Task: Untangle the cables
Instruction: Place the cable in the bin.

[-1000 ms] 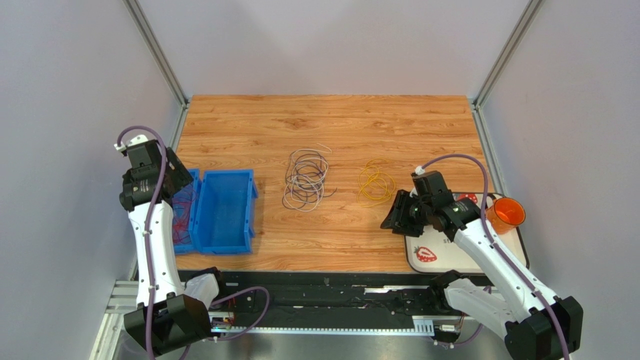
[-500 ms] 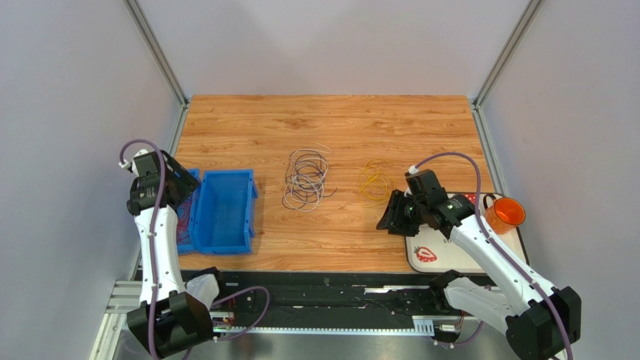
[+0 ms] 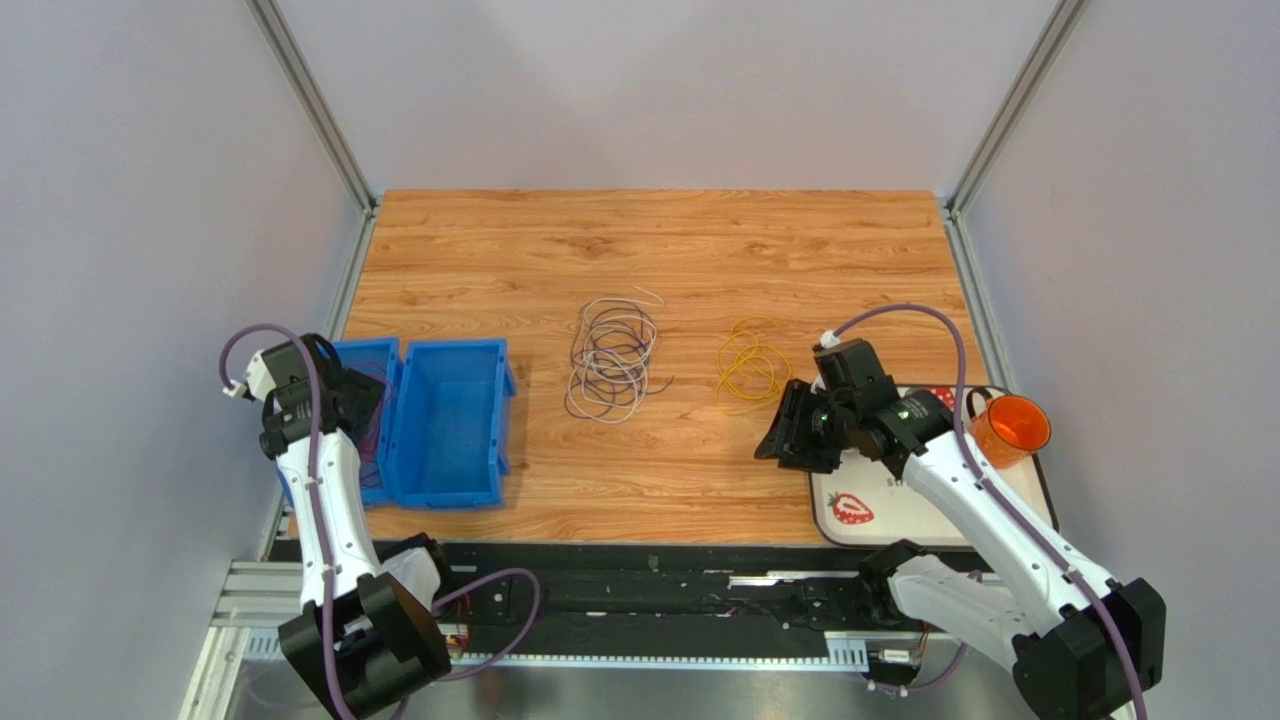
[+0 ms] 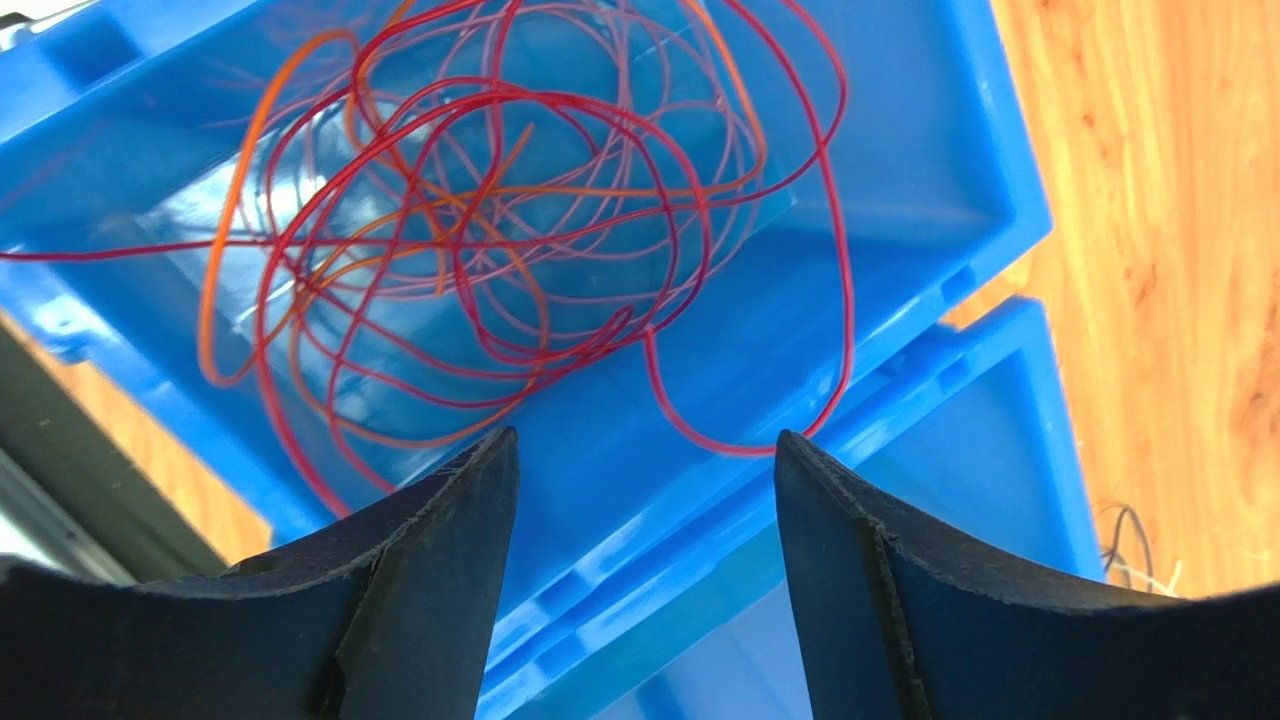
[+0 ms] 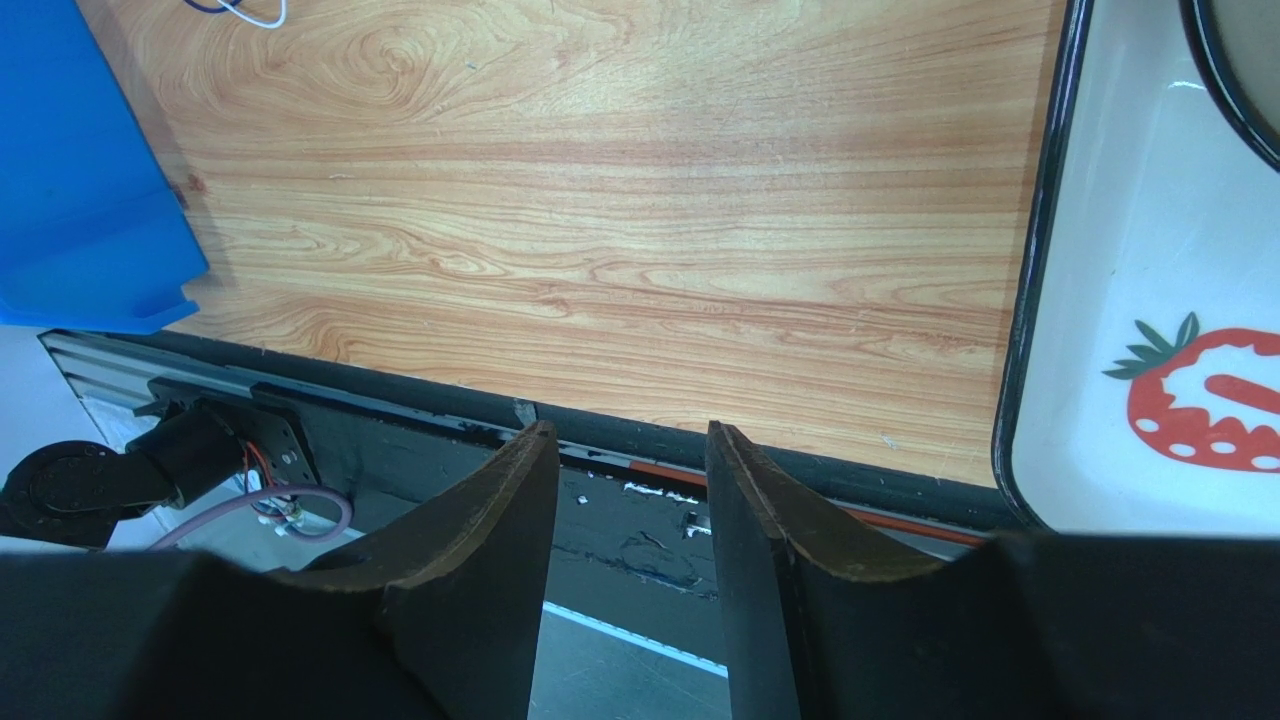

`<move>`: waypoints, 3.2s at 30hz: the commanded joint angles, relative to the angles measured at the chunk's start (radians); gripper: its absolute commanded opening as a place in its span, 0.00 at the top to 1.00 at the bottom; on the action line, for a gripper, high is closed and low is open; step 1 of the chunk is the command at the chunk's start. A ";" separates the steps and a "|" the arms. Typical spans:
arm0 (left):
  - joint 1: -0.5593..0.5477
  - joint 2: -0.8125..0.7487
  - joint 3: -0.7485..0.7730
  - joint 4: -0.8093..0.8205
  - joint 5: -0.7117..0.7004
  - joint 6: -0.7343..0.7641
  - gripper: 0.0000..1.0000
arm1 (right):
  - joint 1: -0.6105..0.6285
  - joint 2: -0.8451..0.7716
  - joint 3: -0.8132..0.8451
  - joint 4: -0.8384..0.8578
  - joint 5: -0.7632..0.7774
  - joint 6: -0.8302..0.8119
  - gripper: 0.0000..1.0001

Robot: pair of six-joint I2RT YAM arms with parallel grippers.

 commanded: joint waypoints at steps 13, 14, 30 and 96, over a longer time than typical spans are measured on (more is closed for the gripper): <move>0.018 0.047 -0.025 0.144 -0.008 -0.051 0.75 | 0.010 0.001 0.016 0.015 0.011 0.009 0.56; 0.020 0.049 -0.018 0.148 -0.009 -0.048 0.84 | 0.010 0.001 0.018 0.014 0.011 0.011 0.56; 0.020 0.027 0.169 0.001 -0.203 0.082 1.00 | 0.010 0.003 0.006 0.029 0.001 0.012 0.55; -0.842 0.335 0.480 0.107 0.172 0.381 0.17 | 0.016 0.102 0.042 0.139 0.044 -0.021 0.56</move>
